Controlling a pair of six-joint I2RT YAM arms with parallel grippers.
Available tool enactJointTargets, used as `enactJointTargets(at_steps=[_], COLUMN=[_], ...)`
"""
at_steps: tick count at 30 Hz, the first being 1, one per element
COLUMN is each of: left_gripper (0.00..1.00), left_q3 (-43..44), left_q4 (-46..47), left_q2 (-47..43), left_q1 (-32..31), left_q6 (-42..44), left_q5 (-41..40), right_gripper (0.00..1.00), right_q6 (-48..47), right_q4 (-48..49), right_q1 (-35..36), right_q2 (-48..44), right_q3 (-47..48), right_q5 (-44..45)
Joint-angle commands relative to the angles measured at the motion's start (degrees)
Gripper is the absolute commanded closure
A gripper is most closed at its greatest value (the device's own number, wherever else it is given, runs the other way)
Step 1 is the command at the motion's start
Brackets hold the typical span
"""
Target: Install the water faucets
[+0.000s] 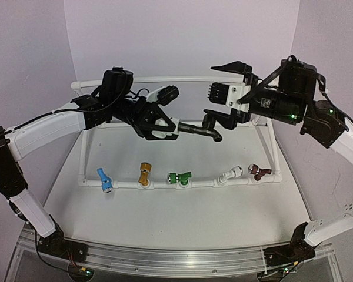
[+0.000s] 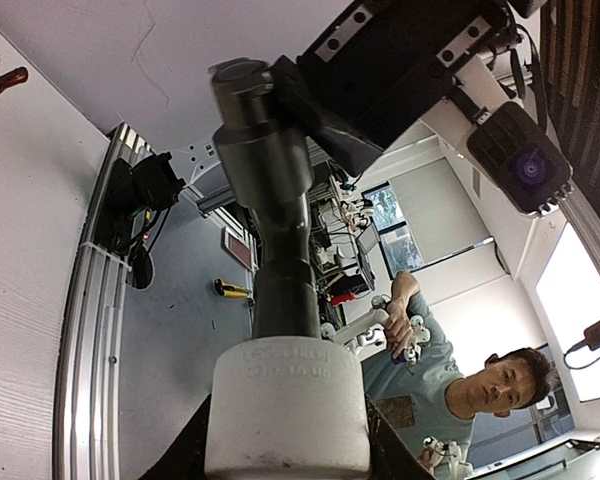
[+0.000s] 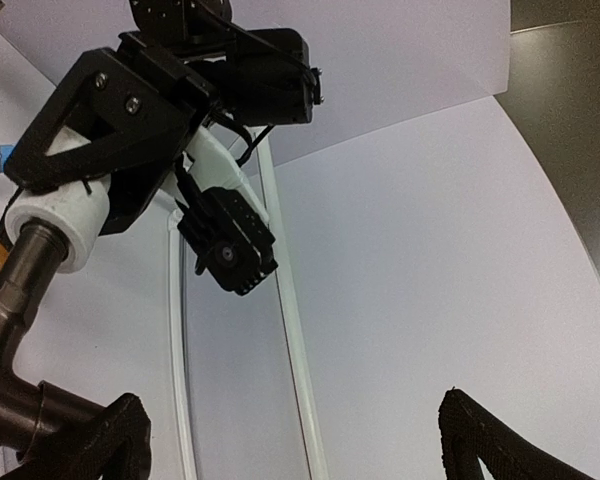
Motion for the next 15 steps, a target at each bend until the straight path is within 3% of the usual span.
enactJointTargets(at_steps=[1,7,15], left_gripper=[1.00,1.00,1.00], left_q3=[1.38,0.64,0.64], left_q4=[8.44,7.88,10.78], left_q2=[-5.38,-5.80,-5.31], left_q1=[-0.02,-0.07,-0.07], left_q6=[0.91,1.96,0.11], left_q5=[2.74,2.19,2.59], right_gripper=[0.02,0.02,0.02], right_q6=[-2.10,0.63,-0.19], right_q4=[-5.20,-9.20,-10.43], right_q1=[-0.28,-0.28,-0.05], right_q2=[-0.71,-0.38,-1.16], right_q3=[-2.25,2.33,-0.11], right_q5=[1.47,-2.85,-7.18])
